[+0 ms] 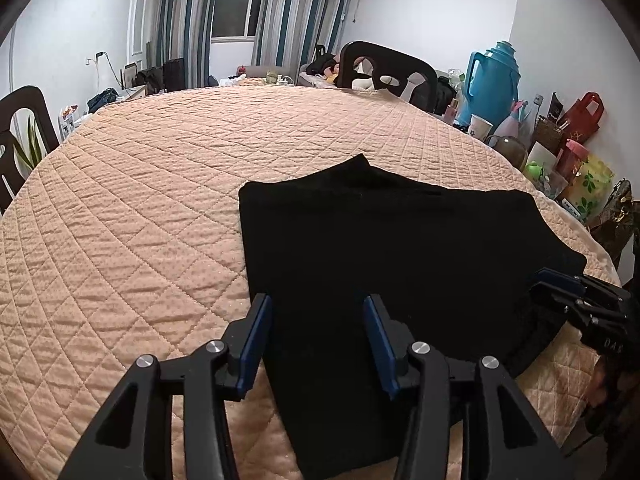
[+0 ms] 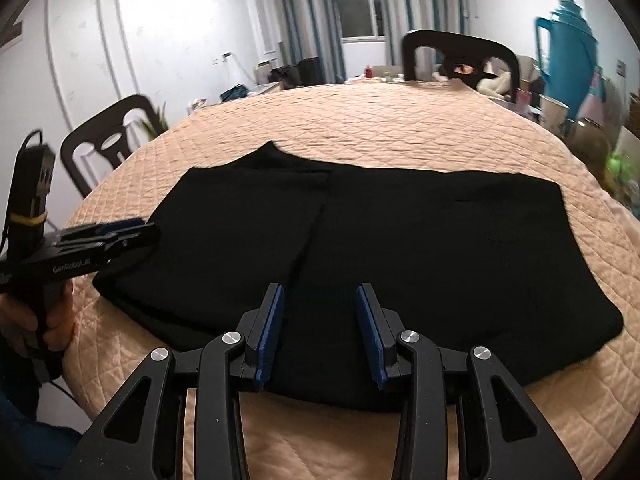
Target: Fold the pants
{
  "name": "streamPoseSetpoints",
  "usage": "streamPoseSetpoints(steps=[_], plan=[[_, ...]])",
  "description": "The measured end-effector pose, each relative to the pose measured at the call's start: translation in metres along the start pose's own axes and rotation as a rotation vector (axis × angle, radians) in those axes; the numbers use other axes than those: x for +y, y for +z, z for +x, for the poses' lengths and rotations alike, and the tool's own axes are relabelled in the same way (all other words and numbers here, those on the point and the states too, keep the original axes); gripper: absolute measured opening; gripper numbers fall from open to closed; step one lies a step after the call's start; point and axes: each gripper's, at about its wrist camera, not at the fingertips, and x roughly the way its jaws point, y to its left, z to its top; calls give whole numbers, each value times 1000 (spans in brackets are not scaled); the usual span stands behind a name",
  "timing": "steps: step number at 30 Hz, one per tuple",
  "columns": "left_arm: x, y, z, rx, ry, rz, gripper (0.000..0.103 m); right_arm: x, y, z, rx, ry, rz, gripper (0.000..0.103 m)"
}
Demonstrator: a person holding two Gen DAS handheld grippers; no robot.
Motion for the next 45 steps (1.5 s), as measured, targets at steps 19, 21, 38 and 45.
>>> streamPoseSetpoints(steps=[19, 21, 38, 45], plan=[[1, -2, 0, -6, -31, -3, 58, -111, -47, -59, -61, -42, 580, 49], [1, -2, 0, -7, -32, -4, 58, -117, -45, -56, -71, -20, 619, 50], [4, -2, -3, -11, -58, -22, 60, -148, -24, -44, -195, -22, 748, 53], [4, -2, -3, -12, -58, -23, 60, -145, 5, -25, -145, -70, 671, 36]])
